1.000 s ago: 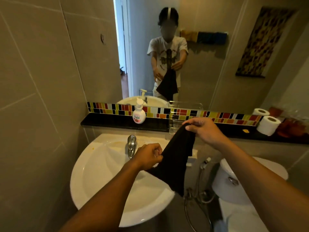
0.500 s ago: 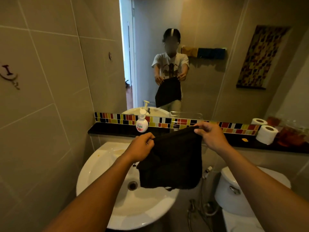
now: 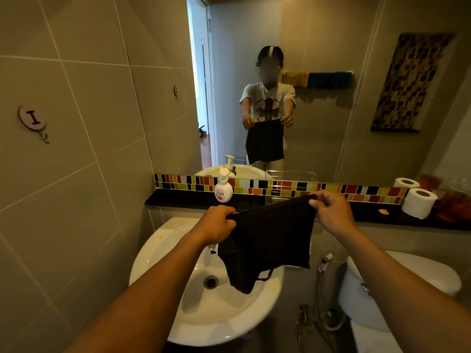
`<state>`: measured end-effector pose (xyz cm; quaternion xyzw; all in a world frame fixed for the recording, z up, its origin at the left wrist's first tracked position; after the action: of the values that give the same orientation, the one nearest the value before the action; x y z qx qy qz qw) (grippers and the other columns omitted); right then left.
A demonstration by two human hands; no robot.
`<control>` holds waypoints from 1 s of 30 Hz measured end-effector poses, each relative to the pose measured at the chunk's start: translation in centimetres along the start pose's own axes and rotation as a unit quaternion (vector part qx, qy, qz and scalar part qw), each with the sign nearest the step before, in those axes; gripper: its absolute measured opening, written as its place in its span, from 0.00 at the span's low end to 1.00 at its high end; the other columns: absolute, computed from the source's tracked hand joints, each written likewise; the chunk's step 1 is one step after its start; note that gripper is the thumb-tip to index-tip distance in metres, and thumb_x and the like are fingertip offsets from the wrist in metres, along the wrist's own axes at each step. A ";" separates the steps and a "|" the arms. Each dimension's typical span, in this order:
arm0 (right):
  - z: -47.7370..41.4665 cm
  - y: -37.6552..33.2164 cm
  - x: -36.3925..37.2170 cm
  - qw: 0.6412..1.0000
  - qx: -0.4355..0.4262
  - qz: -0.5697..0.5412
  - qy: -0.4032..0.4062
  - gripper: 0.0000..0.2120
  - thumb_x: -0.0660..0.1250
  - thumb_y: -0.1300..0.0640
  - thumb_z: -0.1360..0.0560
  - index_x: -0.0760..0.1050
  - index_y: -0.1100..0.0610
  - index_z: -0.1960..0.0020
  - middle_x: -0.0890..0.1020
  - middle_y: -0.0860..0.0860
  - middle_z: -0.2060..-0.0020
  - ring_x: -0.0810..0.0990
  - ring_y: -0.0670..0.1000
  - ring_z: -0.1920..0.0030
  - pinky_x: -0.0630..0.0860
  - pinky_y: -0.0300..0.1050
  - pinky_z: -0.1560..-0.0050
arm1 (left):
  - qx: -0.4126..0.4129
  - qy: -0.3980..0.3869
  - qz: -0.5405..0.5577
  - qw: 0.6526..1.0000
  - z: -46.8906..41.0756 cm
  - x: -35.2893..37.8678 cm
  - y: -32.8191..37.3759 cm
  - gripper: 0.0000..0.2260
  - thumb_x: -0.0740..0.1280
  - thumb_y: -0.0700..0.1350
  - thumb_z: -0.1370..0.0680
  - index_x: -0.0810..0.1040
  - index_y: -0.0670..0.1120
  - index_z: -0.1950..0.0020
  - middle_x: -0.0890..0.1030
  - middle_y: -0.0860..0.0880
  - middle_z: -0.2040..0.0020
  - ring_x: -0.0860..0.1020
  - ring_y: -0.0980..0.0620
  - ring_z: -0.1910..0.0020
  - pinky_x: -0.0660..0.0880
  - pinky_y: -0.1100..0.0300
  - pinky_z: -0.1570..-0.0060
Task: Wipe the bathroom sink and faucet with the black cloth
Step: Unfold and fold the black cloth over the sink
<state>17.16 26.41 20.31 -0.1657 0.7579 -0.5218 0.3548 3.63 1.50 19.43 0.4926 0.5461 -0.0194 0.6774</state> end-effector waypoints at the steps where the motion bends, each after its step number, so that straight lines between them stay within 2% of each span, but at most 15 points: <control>1: 0.3 0.5 -0.1 1.000 0.006 0.002 0.006 0.07 0.64 0.61 0.22 0.79 0.55 0.47 0.81 0.52 0.51 0.78 0.52 0.47 0.74 0.48 0.49 | 0.000 -0.001 -0.001 1.000 -0.1 0.3 0.1 0.09 0.63 0.37 0.25 0.80 0.45 0.48 0.80 0.45 0.55 0.79 0.48 0.56 0.78 0.57 0.57; 4: 1.3 2.2 -0.2 1.000 0.016 0.000 0.006 0.07 0.63 0.61 0.22 0.78 0.55 0.47 0.80 0.52 0.51 0.77 0.52 0.48 0.71 0.46 0.51 | -0.003 -0.012 -0.059 0.998 -0.2 1.5 -0.2 0.10 0.65 0.35 0.26 0.79 0.45 0.48 0.77 0.46 0.51 0.77 0.47 0.52 0.77 0.56 0.56; 7: 2.0 4.3 -0.1 0.999 0.044 -0.013 0.004 0.07 0.62 0.63 0.22 0.77 0.56 0.47 0.80 0.53 0.52 0.78 0.52 0.51 0.74 0.46 0.51 | -0.024 -0.031 -0.121 0.992 0.1 3.4 -1.6 0.07 0.65 0.37 0.26 0.79 0.45 0.50 0.77 0.44 0.51 0.75 0.46 0.48 0.75 0.56 0.53; 10: 2.3 6.2 0.3 0.997 0.070 -0.026 0.007 0.06 0.62 0.64 0.22 0.76 0.56 0.49 0.80 0.55 0.54 0.79 0.52 0.56 0.76 0.43 0.58 | -0.049 -0.025 -0.128 0.990 0.4 4.9 -2.8 0.08 0.64 0.38 0.28 0.80 0.44 0.51 0.79 0.44 0.54 0.77 0.46 0.54 0.77 0.54 0.57; 13: 2.3 8.5 1.0 0.993 0.108 -0.032 0.017 0.08 0.62 0.65 0.22 0.75 0.54 0.56 0.80 0.57 0.56 0.79 0.54 0.57 0.77 0.50 0.54 | -0.072 -0.004 -0.126 0.989 0.2 5.9 -3.9 0.08 0.64 0.41 0.29 0.81 0.47 0.53 0.80 0.44 0.56 0.78 0.46 0.58 0.79 0.52 0.58; 15: 2.1 10.2 1.8 0.989 0.138 -0.043 0.016 0.08 0.63 0.65 0.22 0.75 0.54 0.57 0.81 0.61 0.54 0.80 0.55 0.57 0.78 0.54 0.51 | -0.081 0.012 -0.111 0.990 -0.2 6.5 -4.7 0.08 0.64 0.42 0.29 0.81 0.48 0.53 0.81 0.43 0.56 0.79 0.45 0.60 0.80 0.51 0.58; 17: 1.5 12.1 2.7 0.984 0.165 -0.064 0.024 0.05 0.63 0.65 0.22 0.75 0.58 0.51 0.80 0.62 0.51 0.80 0.56 0.56 0.78 0.54 0.52 | -0.088 0.031 -0.101 0.991 -0.9 7.1 -5.7 0.08 0.65 0.43 0.27 0.81 0.48 0.51 0.82 0.44 0.56 0.80 0.46 0.59 0.80 0.50 0.57; 19: 1.0 13.5 3.7 0.977 0.193 -0.082 0.035 0.09 0.63 0.65 0.22 0.74 0.61 0.42 0.79 0.60 0.50 0.80 0.57 0.54 0.78 0.53 0.50 | -0.095 0.054 -0.087 0.990 -1.6 7.6 -6.7 0.08 0.65 0.44 0.26 0.81 0.48 0.50 0.82 0.44 0.56 0.80 0.47 0.59 0.80 0.50 0.56; 21: 0.0 14.8 4.9 0.972 0.212 -0.090 0.043 0.12 0.62 0.65 0.22 0.72 0.63 0.38 0.79 0.58 0.49 0.80 0.58 0.50 0.78 0.55 0.46 | -0.107 0.075 -0.067 0.989 -2.9 8.1 -7.7 0.07 0.66 0.43 0.26 0.82 0.49 0.51 0.82 0.45 0.56 0.80 0.48 0.60 0.81 0.50 0.56; 24: -2.1 16.7 6.9 0.966 0.237 -0.090 0.053 0.13 0.63 0.63 0.22 0.73 0.61 0.38 0.81 0.60 0.48 0.81 0.58 0.49 0.79 0.55 0.47 | -0.136 0.098 -0.042 0.985 -5.3 9.0 -9.6 0.06 0.66 0.43 0.25 0.82 0.49 0.51 0.80 0.46 0.55 0.79 0.48 0.58 0.79 0.54 0.57; 26: -3.7 18.2 8.3 0.960 0.260 -0.089 0.058 0.11 0.64 0.62 0.22 0.75 0.60 0.40 0.81 0.60 0.49 0.81 0.57 0.51 0.79 0.55 0.47 | -0.164 0.103 -0.010 0.981 -7.2 9.8 -11.2 0.06 0.65 0.43 0.24 0.82 0.50 0.52 0.79 0.47 0.57 0.79 0.48 0.59 0.79 0.56 0.59; 28: -5.4 19.6 9.6 0.950 0.287 -0.104 0.069 0.10 0.63 0.62 0.22 0.74 0.59 0.41 0.81 0.59 0.50 0.81 0.58 0.50 0.78 0.56 0.47 | -0.189 0.089 0.041 0.977 -9.5 10.9 -13.0 0.06 0.64 0.42 0.24 0.81 0.50 0.52 0.80 0.47 0.62 0.80 0.50 0.65 0.80 0.60 0.65; 30: -6.9 20.8 10.9 0.938 0.313 -0.125 0.083 0.11 0.62 0.63 0.21 0.73 0.59 0.39 0.80 0.58 0.50 0.81 0.58 0.49 0.78 0.50 0.52 | -0.190 0.073 0.059 0.977 -11.5 12.1 -14.3 0.06 0.63 0.41 0.23 0.80 0.47 0.52 0.81 0.46 0.65 0.80 0.52 0.70 0.75 0.68 0.73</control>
<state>7.15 32.64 -1.16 -0.0958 0.5560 -0.7847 0.2569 -7.87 8.28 1.97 0.3866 0.5574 0.1608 0.7169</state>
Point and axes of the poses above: each hand's wrist, its own z-axis away from the middle knuckle, its own x-axis out of the palm, y = z × x, the point moved 3 cm from there along -z, towards the middle knuckle
